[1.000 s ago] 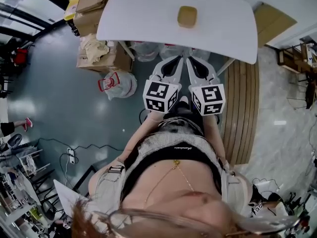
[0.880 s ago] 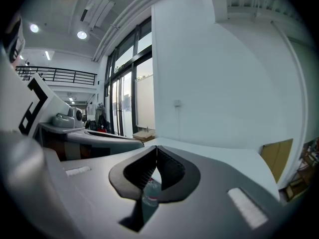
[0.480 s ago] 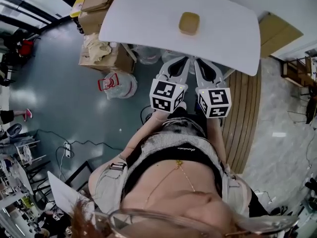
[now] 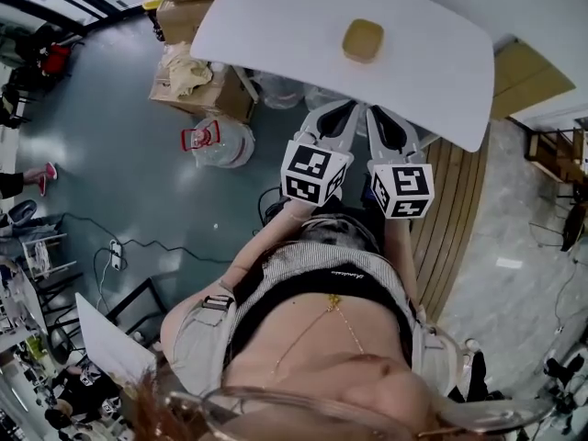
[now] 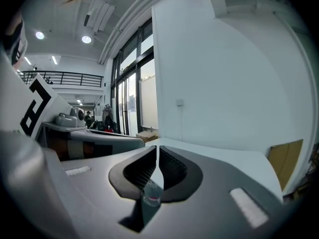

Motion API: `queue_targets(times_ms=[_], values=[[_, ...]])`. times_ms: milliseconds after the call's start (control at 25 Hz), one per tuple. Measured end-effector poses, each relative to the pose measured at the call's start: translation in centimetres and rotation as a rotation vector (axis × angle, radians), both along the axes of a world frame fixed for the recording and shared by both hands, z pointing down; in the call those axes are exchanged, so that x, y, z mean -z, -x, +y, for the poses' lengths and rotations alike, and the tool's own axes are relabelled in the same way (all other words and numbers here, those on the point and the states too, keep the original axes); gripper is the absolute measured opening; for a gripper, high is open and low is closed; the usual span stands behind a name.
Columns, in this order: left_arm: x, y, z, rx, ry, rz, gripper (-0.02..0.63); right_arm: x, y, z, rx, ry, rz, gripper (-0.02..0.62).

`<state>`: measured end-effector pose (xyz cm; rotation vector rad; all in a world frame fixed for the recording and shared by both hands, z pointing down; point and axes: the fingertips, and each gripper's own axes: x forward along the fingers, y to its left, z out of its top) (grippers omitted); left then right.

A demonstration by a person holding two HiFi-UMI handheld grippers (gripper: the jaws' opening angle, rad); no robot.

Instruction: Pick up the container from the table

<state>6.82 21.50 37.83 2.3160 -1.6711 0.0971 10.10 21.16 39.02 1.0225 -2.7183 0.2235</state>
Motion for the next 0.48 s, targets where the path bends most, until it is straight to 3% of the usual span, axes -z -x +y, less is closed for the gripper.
queue_targets(times_ms=[480], values=[[-0.7, 0.5, -3.3, -0.122, -0.010, 0.033, 0.002, -1.1, -0.4, -2.8, -0.148, 0.009, 0.019, 0.029]])
